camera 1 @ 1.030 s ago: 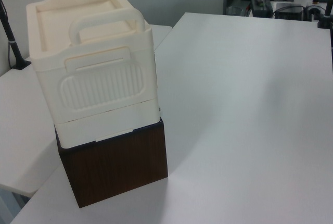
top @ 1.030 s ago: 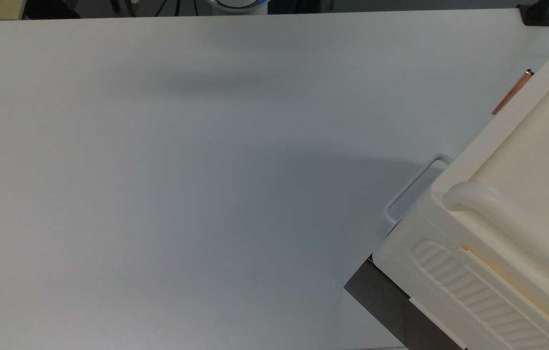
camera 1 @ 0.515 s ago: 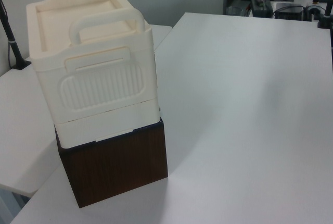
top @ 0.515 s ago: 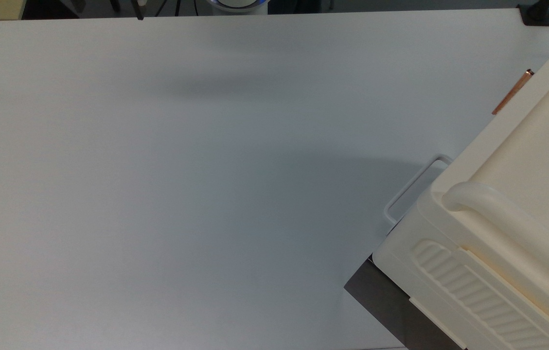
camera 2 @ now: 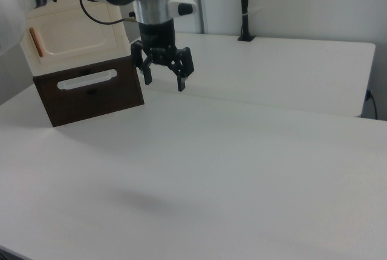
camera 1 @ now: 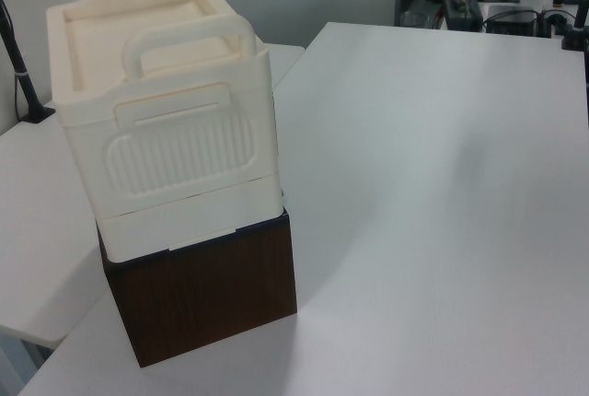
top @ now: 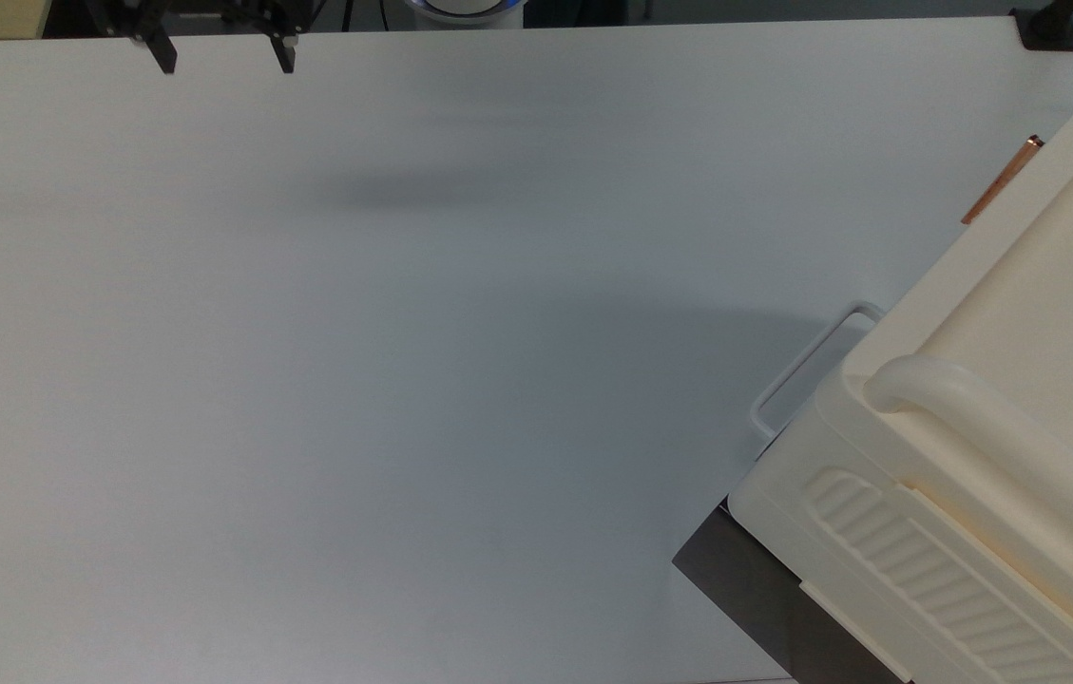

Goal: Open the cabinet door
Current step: 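Move the open gripper across the table toward the cabinet door handle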

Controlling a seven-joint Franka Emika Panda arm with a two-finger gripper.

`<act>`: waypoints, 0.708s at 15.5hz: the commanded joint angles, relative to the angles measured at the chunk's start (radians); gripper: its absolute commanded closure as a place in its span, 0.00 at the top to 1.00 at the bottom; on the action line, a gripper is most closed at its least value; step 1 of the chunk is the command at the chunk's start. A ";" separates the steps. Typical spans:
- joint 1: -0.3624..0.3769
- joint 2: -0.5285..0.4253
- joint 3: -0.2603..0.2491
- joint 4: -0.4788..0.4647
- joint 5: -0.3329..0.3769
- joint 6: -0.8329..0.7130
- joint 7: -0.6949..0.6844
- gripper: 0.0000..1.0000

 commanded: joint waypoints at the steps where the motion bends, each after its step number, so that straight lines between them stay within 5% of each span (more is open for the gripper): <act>1: 0.020 -0.008 0.000 -0.004 0.097 0.027 -0.176 1.00; 11: 0.457 -0.011 0.006 0.008 0.103 0.164 -0.114 1.00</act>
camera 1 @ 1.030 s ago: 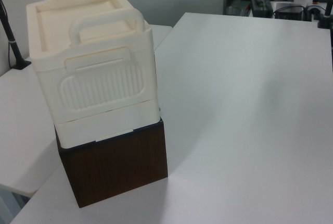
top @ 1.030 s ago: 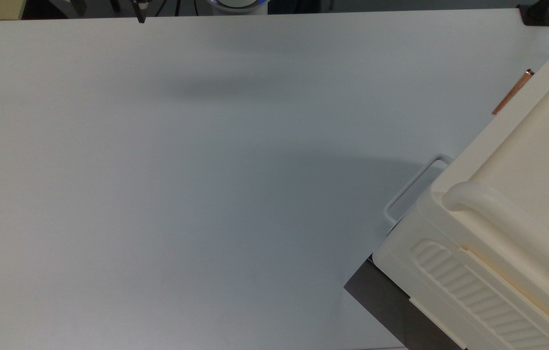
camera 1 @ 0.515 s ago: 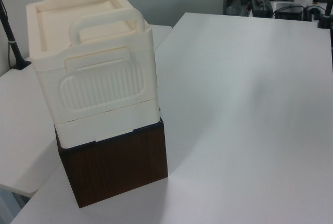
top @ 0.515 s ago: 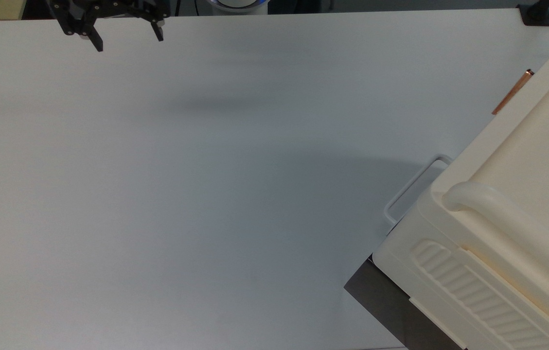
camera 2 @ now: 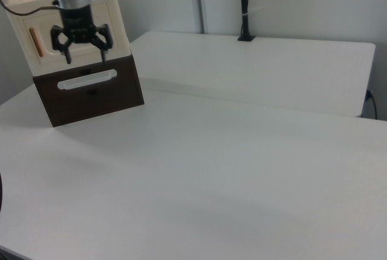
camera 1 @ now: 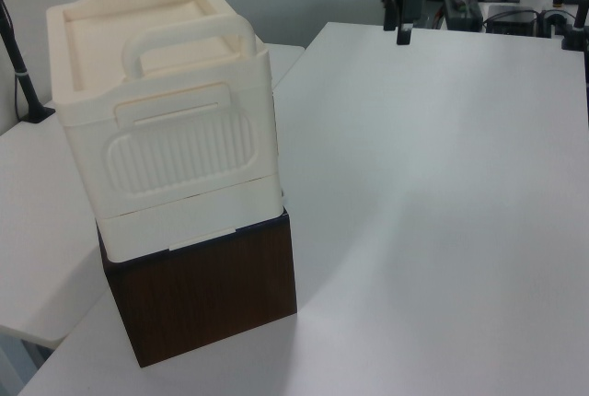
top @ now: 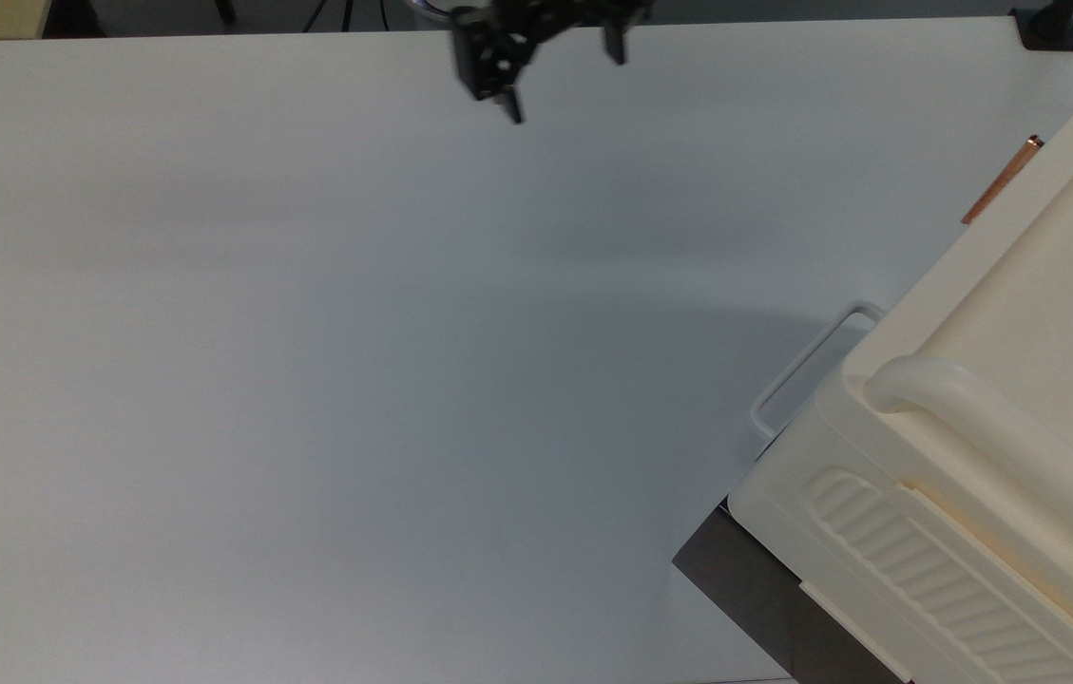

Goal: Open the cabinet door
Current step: 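Move the open gripper across the table toward the cabinet door handle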

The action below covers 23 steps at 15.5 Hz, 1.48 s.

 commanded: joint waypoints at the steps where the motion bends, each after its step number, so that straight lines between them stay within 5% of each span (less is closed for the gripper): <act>1: 0.105 -0.012 -0.017 -0.010 -0.006 0.122 0.015 0.97; 7: 0.243 -0.003 -0.017 -0.010 -0.049 0.300 0.125 0.93; 10: 0.308 0.028 -0.017 -0.008 -0.065 0.385 0.196 1.00; 21: 0.377 0.126 -0.020 -0.004 -0.126 0.652 0.326 1.00; 23: 0.379 0.141 -0.020 -0.002 -0.128 0.670 0.328 0.92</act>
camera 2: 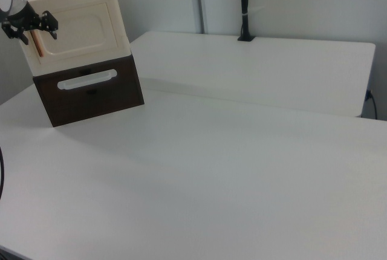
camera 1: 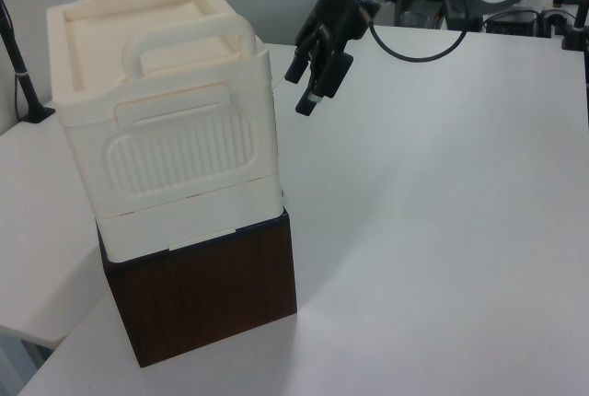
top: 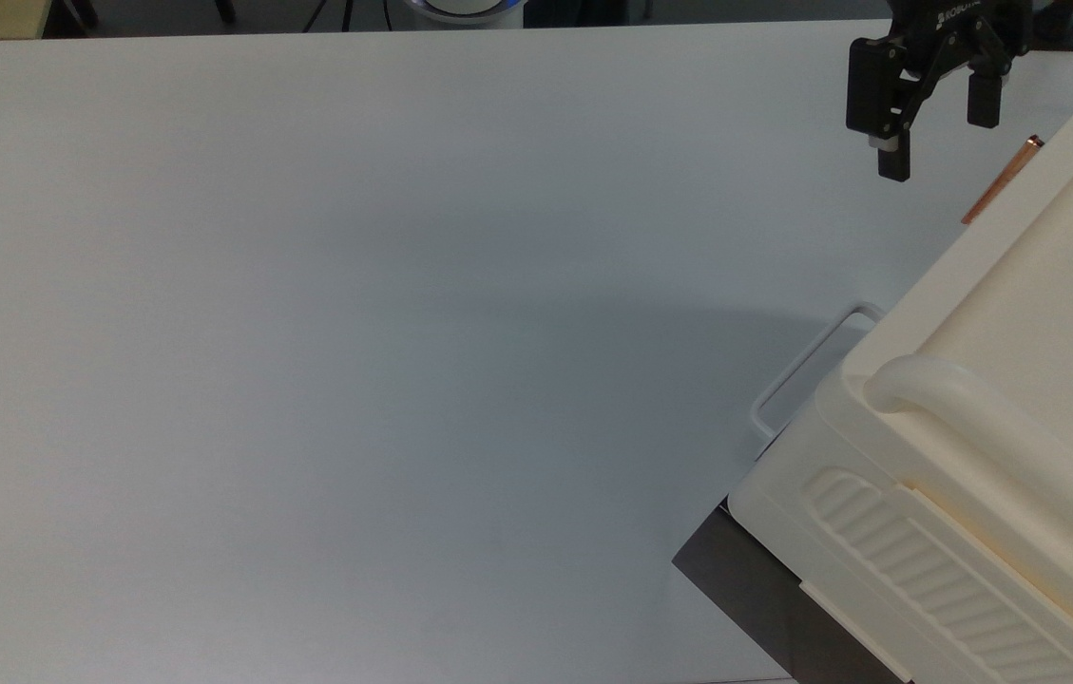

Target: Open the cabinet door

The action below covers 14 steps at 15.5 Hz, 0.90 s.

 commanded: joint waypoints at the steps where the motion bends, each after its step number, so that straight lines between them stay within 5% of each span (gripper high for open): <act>1: 0.022 0.019 -0.018 0.005 -0.020 0.042 0.022 0.85; 6: 0.022 0.021 -0.016 0.013 -0.018 0.044 0.019 0.64; 14: 0.050 0.024 -0.013 0.033 -0.014 0.045 0.024 0.57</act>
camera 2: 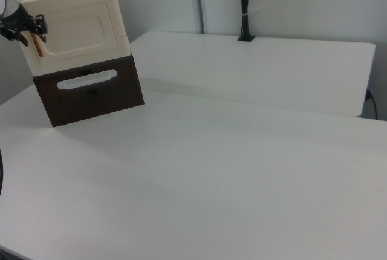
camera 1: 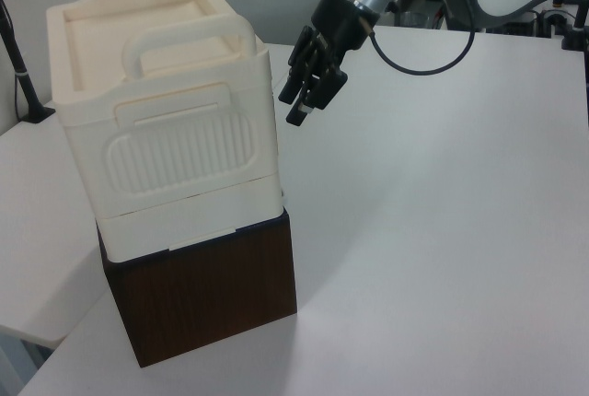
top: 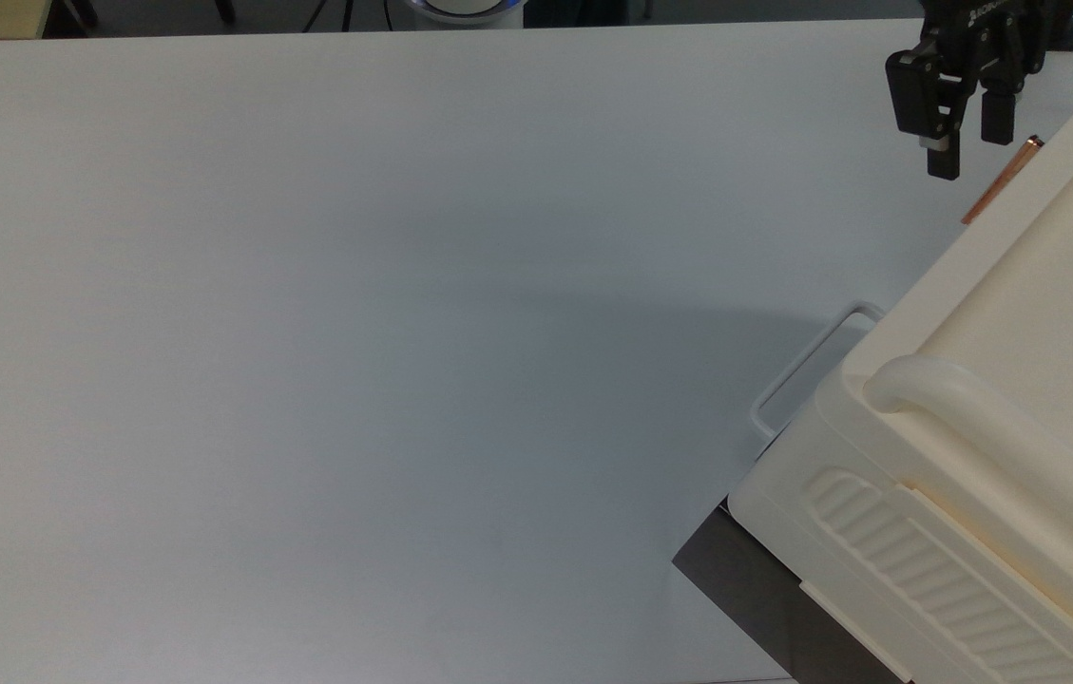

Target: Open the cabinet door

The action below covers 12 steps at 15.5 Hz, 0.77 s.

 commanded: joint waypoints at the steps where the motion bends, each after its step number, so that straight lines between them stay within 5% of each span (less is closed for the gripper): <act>1: 0.016 0.010 -0.013 0.029 -0.012 0.018 0.023 0.54; 4: 0.014 0.010 -0.013 0.028 -0.014 0.056 0.021 0.46; 12: 0.042 0.031 -0.017 0.029 -0.017 0.073 0.027 0.46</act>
